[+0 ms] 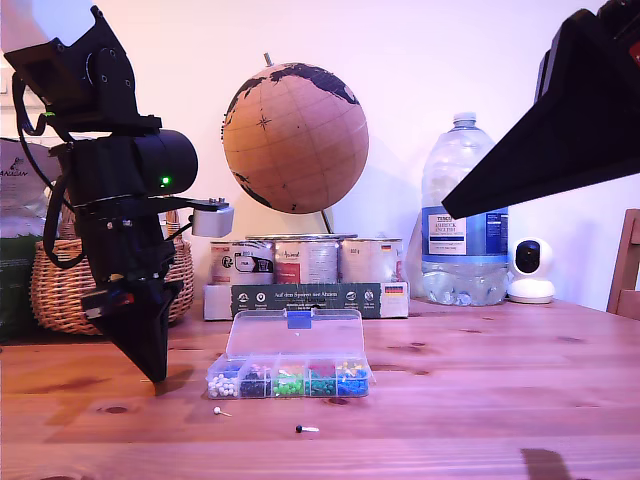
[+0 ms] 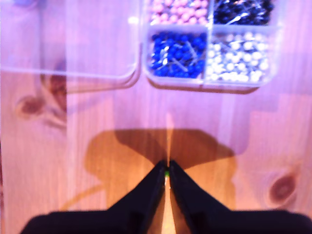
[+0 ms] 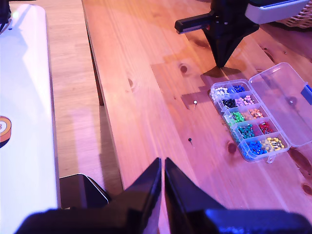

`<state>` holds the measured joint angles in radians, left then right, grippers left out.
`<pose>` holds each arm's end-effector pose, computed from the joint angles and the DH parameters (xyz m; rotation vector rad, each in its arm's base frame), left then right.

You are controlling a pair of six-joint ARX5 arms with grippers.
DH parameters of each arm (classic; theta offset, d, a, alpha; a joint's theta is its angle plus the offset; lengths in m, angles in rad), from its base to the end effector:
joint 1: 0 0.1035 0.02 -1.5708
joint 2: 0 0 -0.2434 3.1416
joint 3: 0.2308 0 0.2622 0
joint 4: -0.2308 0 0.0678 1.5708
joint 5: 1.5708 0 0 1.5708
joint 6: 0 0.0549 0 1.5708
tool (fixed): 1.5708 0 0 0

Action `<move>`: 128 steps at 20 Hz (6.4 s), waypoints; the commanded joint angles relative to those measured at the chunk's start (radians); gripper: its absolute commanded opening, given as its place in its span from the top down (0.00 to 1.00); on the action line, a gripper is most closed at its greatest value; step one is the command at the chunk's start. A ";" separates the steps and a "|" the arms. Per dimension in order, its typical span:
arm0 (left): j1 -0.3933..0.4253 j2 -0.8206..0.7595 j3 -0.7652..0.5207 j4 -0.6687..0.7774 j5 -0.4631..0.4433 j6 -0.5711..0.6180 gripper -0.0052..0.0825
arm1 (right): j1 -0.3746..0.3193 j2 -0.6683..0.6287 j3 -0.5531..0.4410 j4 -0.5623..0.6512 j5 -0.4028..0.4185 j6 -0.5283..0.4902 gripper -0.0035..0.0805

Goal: Sort the loose pins on the table into their correct compartments

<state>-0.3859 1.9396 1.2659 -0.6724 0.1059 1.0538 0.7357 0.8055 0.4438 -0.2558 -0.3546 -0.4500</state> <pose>0.3424 -0.1454 0.0988 1.0533 1.0101 -1.0957 0.1419 0.1541 0.1757 -0.5137 0.3901 1.1839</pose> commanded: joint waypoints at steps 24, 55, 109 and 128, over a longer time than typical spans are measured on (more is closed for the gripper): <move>0.007 0.069 0.283 -0.320 0.133 -0.370 0.97 | 0.006 0.002 0.009 0.012 -0.003 -0.002 0.97; -0.248 0.161 0.331 -0.262 0.200 -0.453 0.97 | 0.006 0.002 0.009 0.016 -0.003 0.005 0.97; -0.280 -0.328 -0.009 -0.245 0.050 -0.332 0.96 | 0.005 0.002 0.009 0.027 0.001 0.008 0.97; -0.322 -0.338 -0.151 -0.102 -0.002 0.152 0.85 | 0.006 0.000 0.009 0.049 0.002 0.008 0.97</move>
<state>-0.7113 1.5803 1.1198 -0.7856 0.0967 1.1885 0.7357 0.8055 0.4438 -0.2157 -0.3531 -0.4458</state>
